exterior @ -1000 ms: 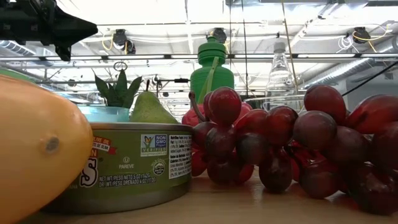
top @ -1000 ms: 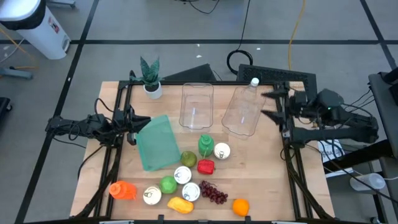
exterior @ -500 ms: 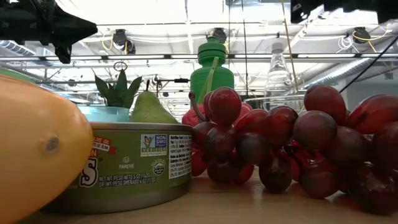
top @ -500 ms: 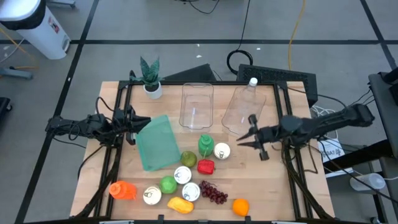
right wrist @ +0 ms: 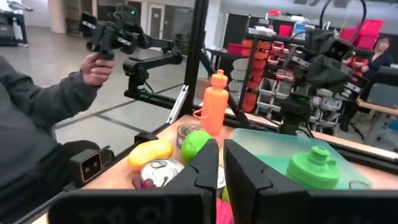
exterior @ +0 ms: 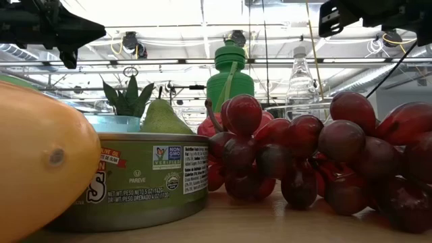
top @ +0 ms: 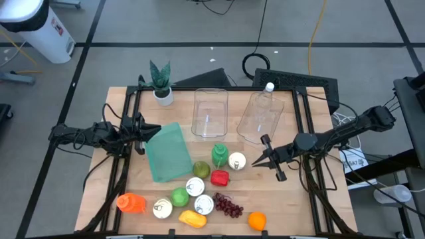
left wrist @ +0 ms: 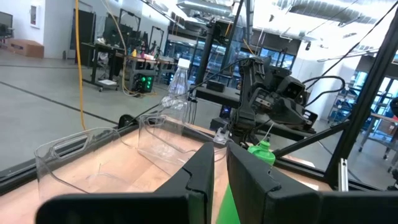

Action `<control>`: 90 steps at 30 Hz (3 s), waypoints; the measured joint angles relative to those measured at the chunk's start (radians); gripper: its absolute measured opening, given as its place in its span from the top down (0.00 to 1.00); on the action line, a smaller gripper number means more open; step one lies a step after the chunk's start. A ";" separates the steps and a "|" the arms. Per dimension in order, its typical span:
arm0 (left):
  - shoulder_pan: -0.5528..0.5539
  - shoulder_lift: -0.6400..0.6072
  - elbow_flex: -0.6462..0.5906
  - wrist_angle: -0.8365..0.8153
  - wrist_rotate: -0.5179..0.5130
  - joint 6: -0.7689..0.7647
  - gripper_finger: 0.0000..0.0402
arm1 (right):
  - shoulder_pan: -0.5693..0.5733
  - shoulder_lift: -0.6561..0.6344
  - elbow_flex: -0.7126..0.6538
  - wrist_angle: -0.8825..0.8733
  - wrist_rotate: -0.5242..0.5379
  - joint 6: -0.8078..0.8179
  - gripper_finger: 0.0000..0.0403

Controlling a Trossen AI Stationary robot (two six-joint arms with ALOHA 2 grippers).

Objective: Pick & Place Food Item
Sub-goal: Put the pear into the left transparent bin

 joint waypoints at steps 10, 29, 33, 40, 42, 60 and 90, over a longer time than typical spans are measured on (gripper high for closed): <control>0.000 0.000 0.000 -0.016 0.004 -0.028 0.87 | 0.003 -0.006 0.000 -0.078 -0.009 0.029 0.96; 0.000 0.035 0.000 -0.078 0.066 -0.183 0.87 | 0.076 0.263 0.000 0.046 -0.002 -0.026 0.96; 0.000 0.064 0.000 -0.074 0.078 -0.156 0.87 | 0.082 0.278 0.000 0.070 -0.002 -0.040 0.96; 0.000 0.107 0.000 -0.047 0.075 -0.137 0.87 | 0.081 0.281 0.000 0.070 0.000 -0.043 0.96; 0.000 0.120 0.000 -0.044 0.075 -0.137 0.87 | 0.081 0.281 0.000 0.070 0.000 -0.039 0.96; 0.000 0.268 0.000 0.088 0.075 -0.136 0.87 | 0.099 0.282 0.000 0.025 -0.026 -0.076 0.96; 0.000 0.395 0.000 0.189 0.215 -0.121 0.87 | 0.124 0.029 -0.247 0.311 0.136 0.048 0.96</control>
